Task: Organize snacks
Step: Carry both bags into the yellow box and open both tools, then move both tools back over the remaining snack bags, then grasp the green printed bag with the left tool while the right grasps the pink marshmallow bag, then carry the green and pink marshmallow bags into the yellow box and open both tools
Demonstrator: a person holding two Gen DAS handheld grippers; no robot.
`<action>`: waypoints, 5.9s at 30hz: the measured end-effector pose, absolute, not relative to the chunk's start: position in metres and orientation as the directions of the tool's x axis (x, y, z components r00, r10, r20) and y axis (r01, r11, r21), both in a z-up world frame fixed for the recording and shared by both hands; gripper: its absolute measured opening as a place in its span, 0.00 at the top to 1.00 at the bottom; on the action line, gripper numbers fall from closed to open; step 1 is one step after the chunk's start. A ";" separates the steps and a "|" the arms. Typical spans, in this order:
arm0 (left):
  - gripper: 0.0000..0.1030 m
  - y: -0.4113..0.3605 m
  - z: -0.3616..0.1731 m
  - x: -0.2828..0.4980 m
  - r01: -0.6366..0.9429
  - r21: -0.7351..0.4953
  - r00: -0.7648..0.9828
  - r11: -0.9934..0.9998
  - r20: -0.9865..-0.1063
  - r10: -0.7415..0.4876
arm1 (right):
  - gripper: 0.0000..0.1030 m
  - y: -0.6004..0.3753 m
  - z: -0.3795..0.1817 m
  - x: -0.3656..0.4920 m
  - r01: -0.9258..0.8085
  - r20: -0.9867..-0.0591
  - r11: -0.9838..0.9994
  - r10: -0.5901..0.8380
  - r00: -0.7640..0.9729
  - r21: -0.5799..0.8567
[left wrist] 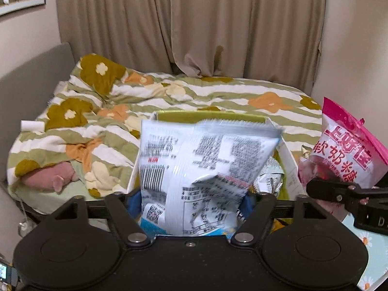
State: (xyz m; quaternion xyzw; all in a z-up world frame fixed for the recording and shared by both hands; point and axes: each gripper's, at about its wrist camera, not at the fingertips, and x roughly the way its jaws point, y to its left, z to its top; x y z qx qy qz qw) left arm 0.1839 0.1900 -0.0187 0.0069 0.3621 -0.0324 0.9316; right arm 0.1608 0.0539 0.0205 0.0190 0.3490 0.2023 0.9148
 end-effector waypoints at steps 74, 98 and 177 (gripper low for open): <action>0.00 0.084 0.009 0.115 0.229 -0.103 0.775 0.968 -0.582 -0.245 | 0.00 -0.059 0.036 0.081 -0.001 -0.578 0.998 0.040 0.815 0.067; 0.00 -0.095 -0.120 0.172 0.094 0.177 0.654 0.980 -0.753 0.073 | 0.00 -0.250 -0.060 0.147 -0.028 -0.761 0.997 0.069 0.645 0.067; 0.34 0.034 0.021 0.127 -0.178 0.242 0.813 0.954 -0.510 0.281 | 0.15 -0.118 0.036 0.172 -0.357 -0.598 0.911 0.407 0.691 0.207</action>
